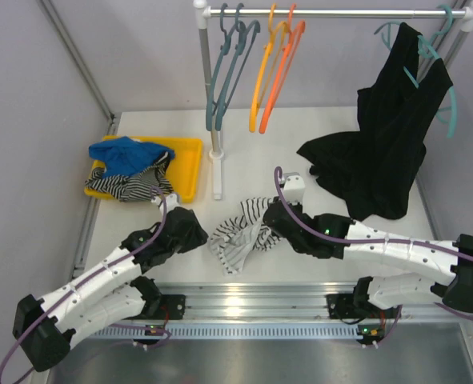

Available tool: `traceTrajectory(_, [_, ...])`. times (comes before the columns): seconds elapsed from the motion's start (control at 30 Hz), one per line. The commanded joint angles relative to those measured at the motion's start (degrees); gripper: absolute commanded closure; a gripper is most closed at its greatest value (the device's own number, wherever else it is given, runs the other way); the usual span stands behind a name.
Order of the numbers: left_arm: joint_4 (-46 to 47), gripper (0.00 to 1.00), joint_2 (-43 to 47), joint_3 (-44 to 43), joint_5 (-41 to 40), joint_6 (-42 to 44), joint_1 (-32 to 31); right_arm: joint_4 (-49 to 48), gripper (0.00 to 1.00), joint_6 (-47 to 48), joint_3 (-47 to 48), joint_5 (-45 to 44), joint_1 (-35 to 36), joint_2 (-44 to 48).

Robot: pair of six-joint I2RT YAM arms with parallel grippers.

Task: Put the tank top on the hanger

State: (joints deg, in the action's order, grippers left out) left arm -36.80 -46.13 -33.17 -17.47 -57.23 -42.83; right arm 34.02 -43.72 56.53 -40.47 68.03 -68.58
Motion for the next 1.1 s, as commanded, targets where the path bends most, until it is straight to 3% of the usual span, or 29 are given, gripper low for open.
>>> traceTrajectory(0.0, [8.75, 0.49, -2.64, 2.49, 7.18, 0.37, -0.06, -0.09, 1.00, -0.75, -1.51, -0.23, -0.97, 2.39])
traceTrajectory(0.17, [15.86, 0.55, -4.93, 6.79, 14.38, 0.90, -2.43, -1.06, 1.00, -1.01, -4.23, 1.09, -1.23, 3.01])
traceTrajectory(0.3, [17.46, 0.55, -4.32, 8.56, 15.63, 0.46, -5.50, -1.85, 1.00, -1.01, -5.20, 1.79, -1.41, 3.10])
traceTrajectory(0.6, [20.27, 0.57, -7.48, 9.00, 12.74, -1.83, -9.64, -2.82, 1.00, -0.48, -5.91, 2.24, -2.02, 3.10])
traceTrajectory(1.07, [20.19, 0.75, -17.76, 2.76, 7.02, 0.45, -10.26, -1.94, 1.00, 0.48, -6.61, 2.50, -2.90, 5.82])
